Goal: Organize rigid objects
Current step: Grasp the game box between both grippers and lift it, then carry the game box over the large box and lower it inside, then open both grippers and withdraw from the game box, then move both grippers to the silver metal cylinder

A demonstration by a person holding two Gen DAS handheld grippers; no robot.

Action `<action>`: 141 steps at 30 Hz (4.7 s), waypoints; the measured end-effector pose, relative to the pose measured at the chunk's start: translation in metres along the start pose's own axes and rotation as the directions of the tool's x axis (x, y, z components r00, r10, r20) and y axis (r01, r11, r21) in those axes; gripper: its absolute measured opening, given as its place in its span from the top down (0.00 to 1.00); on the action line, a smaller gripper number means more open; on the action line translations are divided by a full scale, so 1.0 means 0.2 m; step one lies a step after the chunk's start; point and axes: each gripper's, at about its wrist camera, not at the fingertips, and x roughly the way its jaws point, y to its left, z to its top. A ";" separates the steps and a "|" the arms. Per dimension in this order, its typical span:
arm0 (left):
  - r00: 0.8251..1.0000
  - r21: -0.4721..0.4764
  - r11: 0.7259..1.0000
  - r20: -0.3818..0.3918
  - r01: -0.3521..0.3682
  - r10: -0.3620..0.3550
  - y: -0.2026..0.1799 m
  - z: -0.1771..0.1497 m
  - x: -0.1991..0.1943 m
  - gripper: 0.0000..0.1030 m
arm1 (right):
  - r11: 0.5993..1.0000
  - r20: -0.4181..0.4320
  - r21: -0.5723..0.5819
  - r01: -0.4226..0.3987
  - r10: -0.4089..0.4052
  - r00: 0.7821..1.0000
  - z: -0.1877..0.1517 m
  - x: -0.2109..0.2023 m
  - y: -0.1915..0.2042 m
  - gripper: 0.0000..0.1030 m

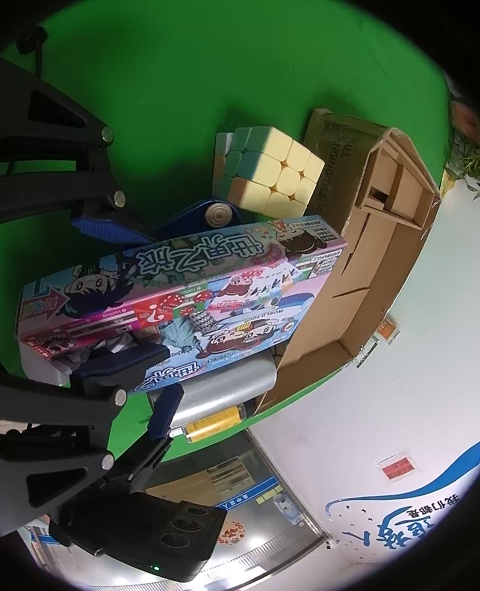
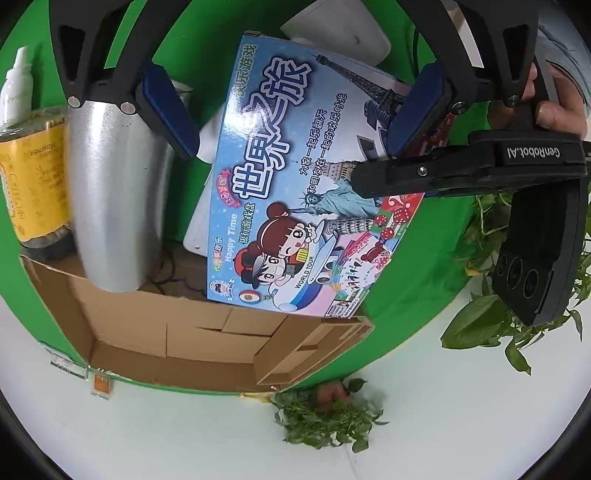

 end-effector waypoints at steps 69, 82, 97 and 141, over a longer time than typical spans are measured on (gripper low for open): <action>0.925 0.100 0.926 -0.077 -0.365 0.373 0.04 0.94 0.41 0.51 | 0.969 -0.111 0.241 -0.052 0.081 0.991 0.94 0.69 -0.43 0.36; 0.942 0.047 0.943 -0.043 -0.331 0.333 0.07 0.95 0.22 0.49 | 0.952 -0.136 0.304 -0.045 0.090 0.987 0.97 0.70 -0.48 0.31; 0.888 0.153 0.883 0.213 -0.443 0.409 0.04 0.66 -0.09 0.40 | 0.963 0.111 0.154 0.220 -0.239 0.965 0.85 0.16 -0.41 0.01; 0.929 0.196 0.943 0.314 -0.268 0.199 -0.39 0.30 -0.24 0.17 | 0.984 0.206 0.170 0.056 -0.091 0.974 0.13 -0.51 -0.67 0.01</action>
